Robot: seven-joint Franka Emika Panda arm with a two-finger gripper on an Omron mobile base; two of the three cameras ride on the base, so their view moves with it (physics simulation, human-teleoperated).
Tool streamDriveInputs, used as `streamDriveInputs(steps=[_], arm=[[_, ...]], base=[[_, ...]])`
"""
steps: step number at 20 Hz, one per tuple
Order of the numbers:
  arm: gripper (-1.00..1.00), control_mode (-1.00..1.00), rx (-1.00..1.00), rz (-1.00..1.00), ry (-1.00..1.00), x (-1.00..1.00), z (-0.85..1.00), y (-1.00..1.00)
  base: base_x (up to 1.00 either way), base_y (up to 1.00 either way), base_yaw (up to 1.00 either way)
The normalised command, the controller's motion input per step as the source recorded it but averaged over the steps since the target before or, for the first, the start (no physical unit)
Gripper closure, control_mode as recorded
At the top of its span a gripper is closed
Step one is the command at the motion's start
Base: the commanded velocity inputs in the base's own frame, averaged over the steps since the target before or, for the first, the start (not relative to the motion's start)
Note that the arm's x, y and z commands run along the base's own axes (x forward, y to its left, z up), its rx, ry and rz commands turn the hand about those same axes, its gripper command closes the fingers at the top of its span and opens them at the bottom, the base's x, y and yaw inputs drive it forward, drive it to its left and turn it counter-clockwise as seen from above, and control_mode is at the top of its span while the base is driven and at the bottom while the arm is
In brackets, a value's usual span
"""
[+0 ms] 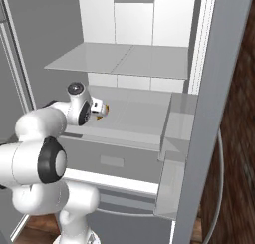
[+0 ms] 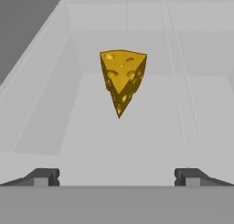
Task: Take the cheese, fish, and lemon from the fridge and place them on the plate on the dining counter to create an appetizer plate.
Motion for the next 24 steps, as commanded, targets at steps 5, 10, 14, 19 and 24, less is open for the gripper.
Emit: streamDriveInputs(steps=[5,10,14,19,24], arm=[[-1.0,-1.0,0.0,0.0,0.0,0.41,-0.16,0.0],[-1.0,-1.0,0.0,0.0,0.0,0.45,0.0,0.0],[-1.0,-1.0,0.0,0.0,0.0,0.34,-0.04,0.0],[-1.0,-1.0,0.0,0.0,0.0,0.22,-0.24,0.0],[-1.0,-1.0,0.0,0.0,0.0,0.22,-0.32,0.0]], base=[[0.0,0.0,0.0],[0.0,0.0,0.0],[0.0,0.0,0.0],[0.0,0.0,0.0],[0.0,0.0,0.0]])
